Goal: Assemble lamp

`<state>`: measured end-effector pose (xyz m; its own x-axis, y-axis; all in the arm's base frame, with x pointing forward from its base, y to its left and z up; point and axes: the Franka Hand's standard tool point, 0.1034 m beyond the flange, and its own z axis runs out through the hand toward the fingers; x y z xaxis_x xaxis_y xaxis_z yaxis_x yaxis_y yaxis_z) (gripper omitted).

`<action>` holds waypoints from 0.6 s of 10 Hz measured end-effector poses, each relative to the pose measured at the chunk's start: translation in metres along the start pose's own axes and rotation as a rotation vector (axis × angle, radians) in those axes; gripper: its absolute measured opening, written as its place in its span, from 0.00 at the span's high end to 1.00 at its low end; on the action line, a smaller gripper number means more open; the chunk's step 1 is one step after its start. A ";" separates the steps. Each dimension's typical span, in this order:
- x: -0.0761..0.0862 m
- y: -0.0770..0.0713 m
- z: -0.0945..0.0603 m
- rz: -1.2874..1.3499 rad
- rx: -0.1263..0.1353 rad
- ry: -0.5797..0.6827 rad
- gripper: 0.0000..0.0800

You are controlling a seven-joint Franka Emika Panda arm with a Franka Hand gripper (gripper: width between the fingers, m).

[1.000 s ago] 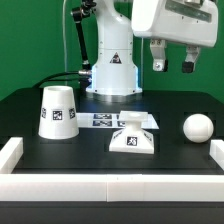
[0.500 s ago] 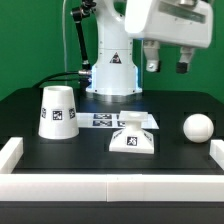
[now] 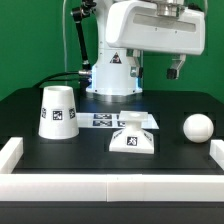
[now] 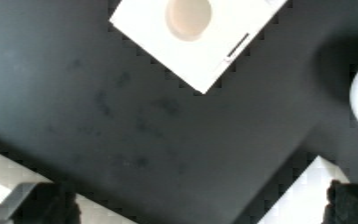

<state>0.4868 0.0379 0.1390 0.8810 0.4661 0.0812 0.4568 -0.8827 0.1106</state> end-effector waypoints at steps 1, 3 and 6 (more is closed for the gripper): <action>-0.002 0.002 0.001 0.089 0.001 -0.004 0.13; -0.015 0.014 0.008 0.328 0.016 -0.029 0.13; -0.025 0.016 0.024 0.607 0.107 -0.030 0.13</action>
Offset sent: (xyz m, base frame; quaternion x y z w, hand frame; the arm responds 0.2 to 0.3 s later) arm -0.0132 -0.0282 -0.0200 0.0620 -0.0398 0.2753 0.9585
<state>0.4748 0.0106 0.1151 0.9900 -0.1217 0.0708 -0.1185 -0.9919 -0.0467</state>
